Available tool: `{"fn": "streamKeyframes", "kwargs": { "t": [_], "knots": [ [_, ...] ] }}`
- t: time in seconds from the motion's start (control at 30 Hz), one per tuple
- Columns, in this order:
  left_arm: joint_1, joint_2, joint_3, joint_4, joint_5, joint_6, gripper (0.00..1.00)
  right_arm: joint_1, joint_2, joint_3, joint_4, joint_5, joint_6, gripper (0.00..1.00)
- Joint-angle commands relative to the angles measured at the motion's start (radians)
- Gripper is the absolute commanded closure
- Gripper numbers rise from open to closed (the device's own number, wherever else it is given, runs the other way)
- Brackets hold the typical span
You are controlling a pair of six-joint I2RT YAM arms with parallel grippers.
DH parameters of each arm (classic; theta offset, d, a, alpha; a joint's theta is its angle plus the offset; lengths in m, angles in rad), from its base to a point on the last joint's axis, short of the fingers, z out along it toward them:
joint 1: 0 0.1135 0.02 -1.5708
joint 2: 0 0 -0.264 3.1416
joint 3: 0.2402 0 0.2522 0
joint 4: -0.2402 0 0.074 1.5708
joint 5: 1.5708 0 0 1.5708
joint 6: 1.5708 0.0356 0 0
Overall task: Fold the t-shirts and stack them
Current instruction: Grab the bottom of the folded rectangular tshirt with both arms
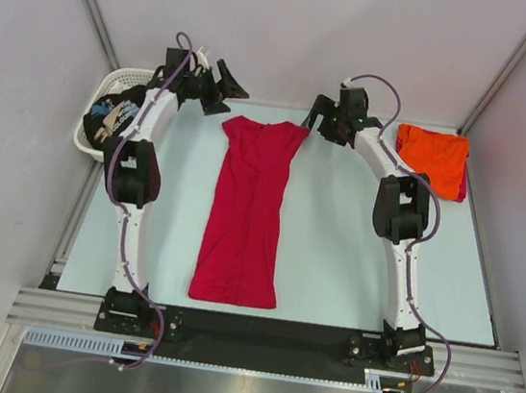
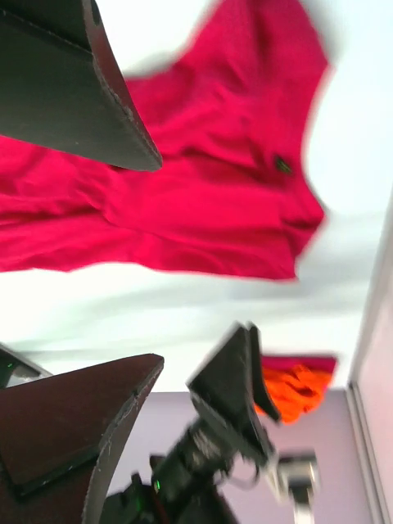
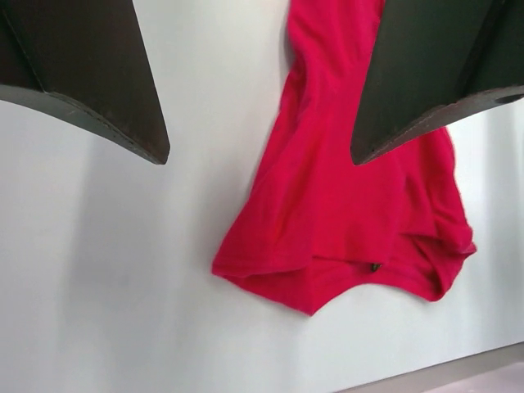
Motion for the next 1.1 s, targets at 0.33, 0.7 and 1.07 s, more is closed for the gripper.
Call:
{"fn": "streamKeyframes", "kwargs": {
  "t": [0.33, 0.7, 1.07],
  "knots": [
    [-0.098, 0.291, 0.25, 0.242, 0.037, -0.247, 0.0, 0.023, 0.124, 0.218, -0.046, -0.125, 0.068, 0.02],
    [-0.096, 0.317, 0.234, 0.286, 0.021, -0.262, 0.02, 0.023, 0.135, 0.203, -0.044, -0.152, 0.054, 0.03],
    [-0.125, 0.403, 0.273, 0.286, 0.025, -0.273, 0.04, 0.012, 0.127, 0.195, -0.052, -0.172, 0.045, 0.02]
  ]
}}
